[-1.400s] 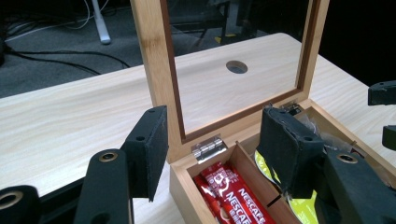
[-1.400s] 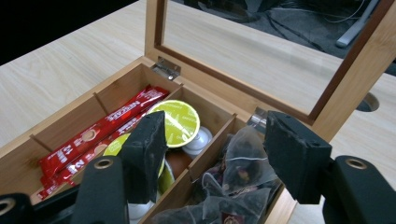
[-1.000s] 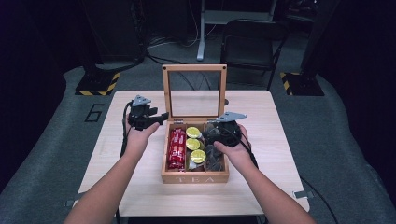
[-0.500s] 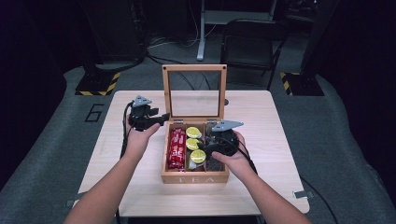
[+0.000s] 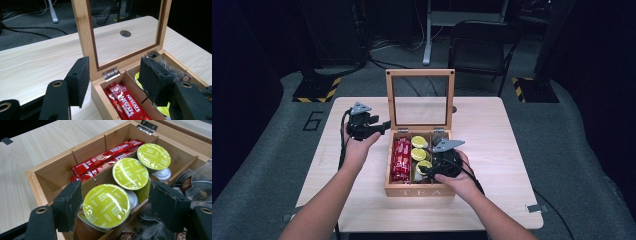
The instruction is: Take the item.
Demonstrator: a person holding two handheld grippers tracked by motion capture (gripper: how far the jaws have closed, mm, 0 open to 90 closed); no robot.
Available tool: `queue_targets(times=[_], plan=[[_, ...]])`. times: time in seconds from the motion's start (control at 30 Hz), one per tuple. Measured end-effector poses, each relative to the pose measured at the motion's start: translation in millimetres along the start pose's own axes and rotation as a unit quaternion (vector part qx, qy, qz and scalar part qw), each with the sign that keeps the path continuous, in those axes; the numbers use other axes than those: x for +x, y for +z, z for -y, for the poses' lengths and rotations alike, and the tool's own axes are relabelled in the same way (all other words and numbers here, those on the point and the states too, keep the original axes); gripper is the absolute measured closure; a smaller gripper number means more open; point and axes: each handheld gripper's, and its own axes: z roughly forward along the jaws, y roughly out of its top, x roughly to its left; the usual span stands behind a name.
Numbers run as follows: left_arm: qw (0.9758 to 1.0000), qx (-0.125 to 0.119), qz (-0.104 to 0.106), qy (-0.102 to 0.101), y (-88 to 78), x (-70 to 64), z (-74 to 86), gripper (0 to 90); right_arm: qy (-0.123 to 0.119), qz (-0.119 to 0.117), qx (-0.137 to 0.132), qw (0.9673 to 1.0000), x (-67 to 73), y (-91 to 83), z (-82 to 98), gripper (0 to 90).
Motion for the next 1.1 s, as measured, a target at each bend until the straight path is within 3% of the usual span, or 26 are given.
queue_targets(times=[0.47, 1.1], plan=[[1.0000, 0.003, 0.000, -0.002, 1.1, 0.3, 1.2, 42.0, -0.008, -0.014, 0.024, 0.9996, 3.9, 9.6, 5.4, 27.6], [1.0000, 0.002, -0.003, 0.005, 1.4, -1.7, -3.1, 42.0, -0.007, -0.017, 0.040, 0.9990, 4.1, 17.1, 5.1, 31.9]])
